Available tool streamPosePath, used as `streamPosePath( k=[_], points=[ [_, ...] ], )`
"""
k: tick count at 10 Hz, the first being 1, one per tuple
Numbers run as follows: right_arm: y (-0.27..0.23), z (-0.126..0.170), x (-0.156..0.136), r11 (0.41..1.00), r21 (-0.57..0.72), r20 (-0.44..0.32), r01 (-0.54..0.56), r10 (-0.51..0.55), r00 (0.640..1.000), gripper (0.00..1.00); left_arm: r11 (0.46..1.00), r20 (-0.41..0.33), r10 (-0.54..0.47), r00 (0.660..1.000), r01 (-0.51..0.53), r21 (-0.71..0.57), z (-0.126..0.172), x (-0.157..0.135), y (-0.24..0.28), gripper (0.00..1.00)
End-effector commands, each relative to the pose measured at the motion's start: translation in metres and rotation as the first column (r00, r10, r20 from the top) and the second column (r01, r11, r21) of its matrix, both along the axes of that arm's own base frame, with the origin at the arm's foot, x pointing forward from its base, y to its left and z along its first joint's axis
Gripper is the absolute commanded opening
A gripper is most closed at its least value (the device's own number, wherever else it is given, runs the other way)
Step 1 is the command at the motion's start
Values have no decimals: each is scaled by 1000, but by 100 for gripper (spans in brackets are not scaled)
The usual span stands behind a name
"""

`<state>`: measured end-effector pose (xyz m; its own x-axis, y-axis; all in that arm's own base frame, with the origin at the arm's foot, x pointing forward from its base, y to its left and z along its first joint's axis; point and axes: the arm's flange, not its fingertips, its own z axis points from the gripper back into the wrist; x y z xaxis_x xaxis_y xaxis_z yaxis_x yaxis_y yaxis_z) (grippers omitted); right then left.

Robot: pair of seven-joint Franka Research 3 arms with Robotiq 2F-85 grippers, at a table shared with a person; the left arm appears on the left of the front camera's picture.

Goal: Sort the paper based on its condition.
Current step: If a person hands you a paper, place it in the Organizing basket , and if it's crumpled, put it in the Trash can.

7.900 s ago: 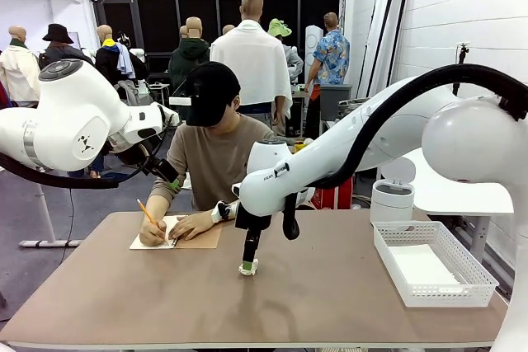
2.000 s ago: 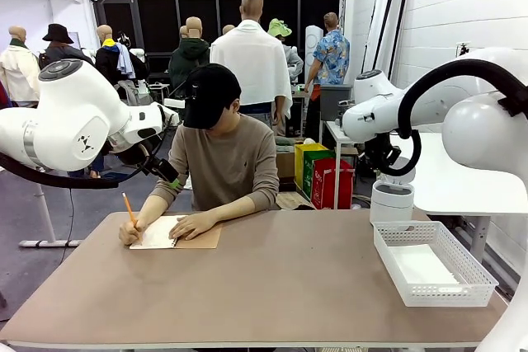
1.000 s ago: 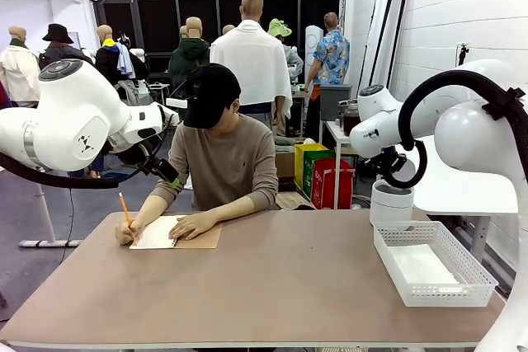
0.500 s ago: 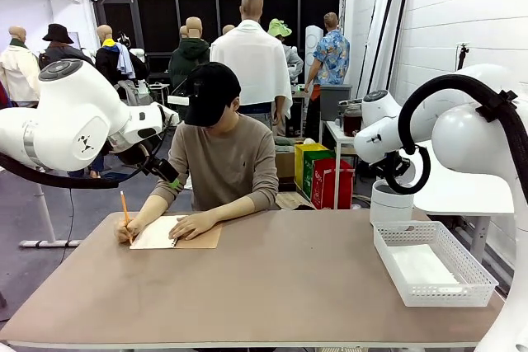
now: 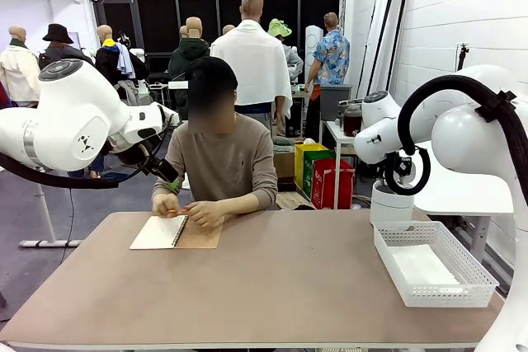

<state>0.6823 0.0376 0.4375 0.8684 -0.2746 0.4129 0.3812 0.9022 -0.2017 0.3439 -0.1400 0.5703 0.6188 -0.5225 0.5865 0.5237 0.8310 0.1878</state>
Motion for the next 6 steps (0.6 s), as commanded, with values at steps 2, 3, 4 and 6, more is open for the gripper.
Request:
streamPosePath(
  k=[2, 3, 4, 6],
  points=[
    [1, -1, -4, 1000, 17, 23, 21, -22, 1000, 100, 1000, -1, 2, 1000, -2, -1, 0, 0, 1, 100],
    [1, -1, -4, 1000, 25, 24, 18, -19, 1000, 100, 1000, -1, 2, 1000, -2, -1, 0, 0, 1, 100],
    [2, -1, -3, 999, 37, 26, 10, -11, 1000, 100, 1000, -1, 2, 1000, -2, -1, 0, 0, 1, 100],
    [3, -3, -1, 999, 47, 31, -5, 3, 1000, 100, 1000, -1, 2, 1000, -2, -1, 0, 0, 1, 100]
  ],
)
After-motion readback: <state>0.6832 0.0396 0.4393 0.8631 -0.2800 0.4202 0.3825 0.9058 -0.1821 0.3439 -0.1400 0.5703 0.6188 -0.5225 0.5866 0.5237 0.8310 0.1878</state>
